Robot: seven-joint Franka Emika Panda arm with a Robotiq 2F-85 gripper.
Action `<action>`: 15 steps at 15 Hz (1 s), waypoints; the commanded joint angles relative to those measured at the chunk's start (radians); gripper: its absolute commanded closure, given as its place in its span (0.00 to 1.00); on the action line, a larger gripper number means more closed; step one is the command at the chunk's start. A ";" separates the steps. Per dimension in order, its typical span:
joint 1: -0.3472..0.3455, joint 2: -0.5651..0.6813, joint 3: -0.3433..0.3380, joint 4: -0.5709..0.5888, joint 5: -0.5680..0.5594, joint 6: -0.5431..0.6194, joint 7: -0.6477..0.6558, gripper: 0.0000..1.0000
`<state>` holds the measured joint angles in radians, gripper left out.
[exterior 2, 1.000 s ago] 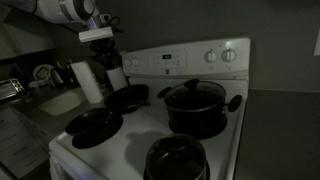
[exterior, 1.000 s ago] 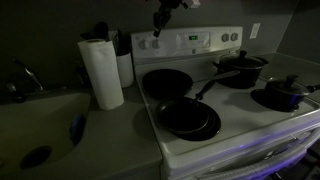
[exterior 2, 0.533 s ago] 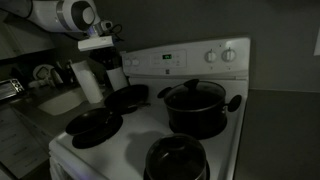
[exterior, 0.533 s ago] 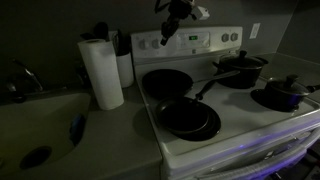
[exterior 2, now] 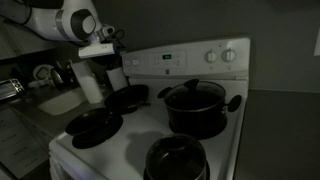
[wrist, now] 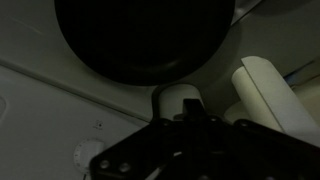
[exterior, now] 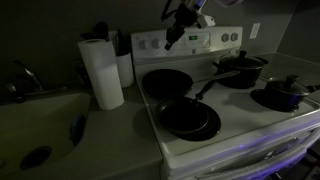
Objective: Flip the switch on the top left corner of the stove
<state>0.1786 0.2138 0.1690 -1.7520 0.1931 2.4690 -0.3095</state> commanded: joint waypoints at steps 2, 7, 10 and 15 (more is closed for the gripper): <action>-0.027 -0.054 0.025 -0.098 0.043 0.076 -0.003 1.00; -0.018 -0.025 0.021 -0.069 0.022 0.058 0.016 0.78; -0.019 -0.026 0.022 -0.072 0.024 0.060 0.017 0.67; -0.019 -0.022 0.024 -0.069 0.022 0.061 0.011 0.21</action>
<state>0.1730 0.1891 0.1775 -1.8253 0.2234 2.5303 -0.3009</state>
